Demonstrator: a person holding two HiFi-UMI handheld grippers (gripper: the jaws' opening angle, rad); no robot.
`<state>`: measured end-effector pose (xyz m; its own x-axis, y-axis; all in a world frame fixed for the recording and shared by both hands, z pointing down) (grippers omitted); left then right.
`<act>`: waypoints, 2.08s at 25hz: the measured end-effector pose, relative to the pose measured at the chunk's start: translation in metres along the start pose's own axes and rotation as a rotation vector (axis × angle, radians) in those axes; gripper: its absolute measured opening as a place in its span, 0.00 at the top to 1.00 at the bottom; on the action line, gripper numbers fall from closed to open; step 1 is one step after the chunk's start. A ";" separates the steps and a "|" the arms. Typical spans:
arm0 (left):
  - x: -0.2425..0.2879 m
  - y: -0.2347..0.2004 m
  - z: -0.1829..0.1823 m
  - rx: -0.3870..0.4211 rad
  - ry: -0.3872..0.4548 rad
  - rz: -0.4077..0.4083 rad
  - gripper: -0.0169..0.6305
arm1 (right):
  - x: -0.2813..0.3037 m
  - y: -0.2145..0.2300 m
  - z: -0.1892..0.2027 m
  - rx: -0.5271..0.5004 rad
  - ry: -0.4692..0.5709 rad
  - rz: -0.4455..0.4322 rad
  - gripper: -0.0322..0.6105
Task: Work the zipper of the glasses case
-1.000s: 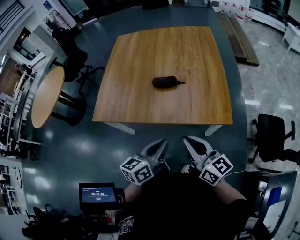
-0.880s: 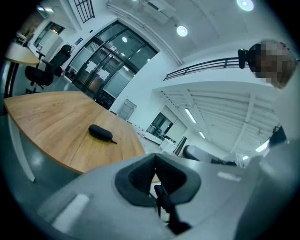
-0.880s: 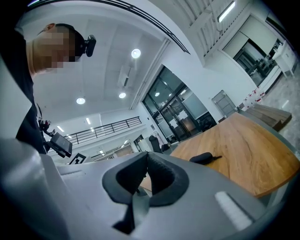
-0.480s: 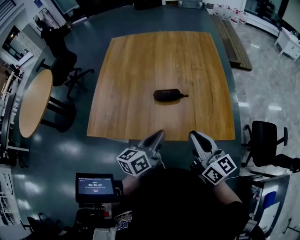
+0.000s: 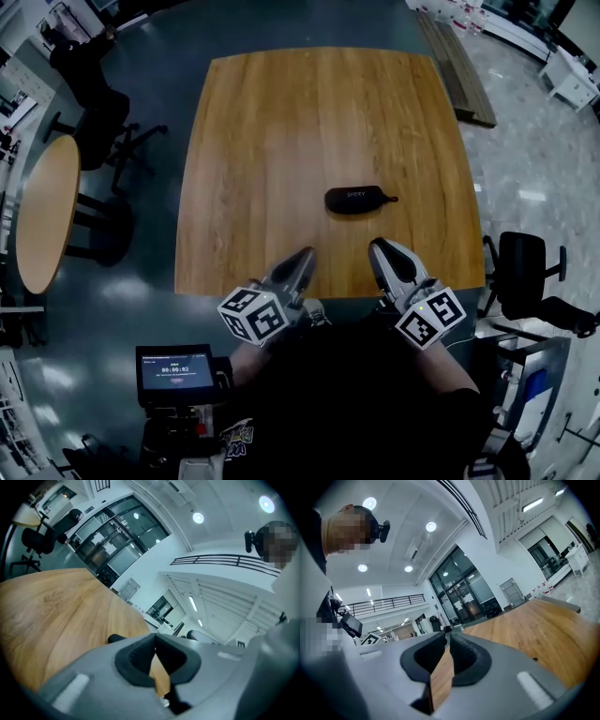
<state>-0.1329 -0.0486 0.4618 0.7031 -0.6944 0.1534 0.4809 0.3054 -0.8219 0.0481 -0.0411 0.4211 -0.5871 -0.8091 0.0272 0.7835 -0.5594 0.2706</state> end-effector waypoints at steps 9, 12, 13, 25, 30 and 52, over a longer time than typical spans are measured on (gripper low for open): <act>0.005 -0.032 -0.018 -0.057 0.004 -0.014 0.98 | 0.048 0.057 0.055 -0.117 -0.267 0.013 0.79; 0.014 -0.034 -0.017 -0.071 0.004 -0.025 0.98 | 0.063 0.097 0.078 -0.310 -0.428 -0.031 0.67; 0.018 -0.033 -0.016 -0.075 0.005 -0.030 0.98 | 0.067 0.109 0.086 -0.388 -0.482 -0.059 0.63; 0.041 -0.025 -0.002 -0.120 -0.035 -0.088 0.98 | 0.115 0.163 0.161 -0.833 -0.904 -0.631 0.32; 0.042 -0.029 0.000 -0.144 -0.052 -0.131 0.98 | 0.132 0.161 0.181 -0.864 -0.972 -0.804 0.32; 0.051 -0.039 -0.055 0.250 -0.401 -0.094 0.67 | 0.098 0.083 0.081 -1.687 -0.498 -1.019 0.45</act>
<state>-0.1446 -0.1315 0.4718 0.7733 -0.4358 0.4605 0.6289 0.4350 -0.6444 0.0389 -0.1523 0.5242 -0.6116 -0.2103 0.7627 -0.6020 -0.5018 -0.6211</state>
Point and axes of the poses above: the fingertips, and each gripper's own axes: x forward along the fingers, y to its right, z out of its underside, the point moved 5 cm from there along -x, backward along the fingers, and after that the axes turned 12 degrees about -x, right-handed, at the moved point
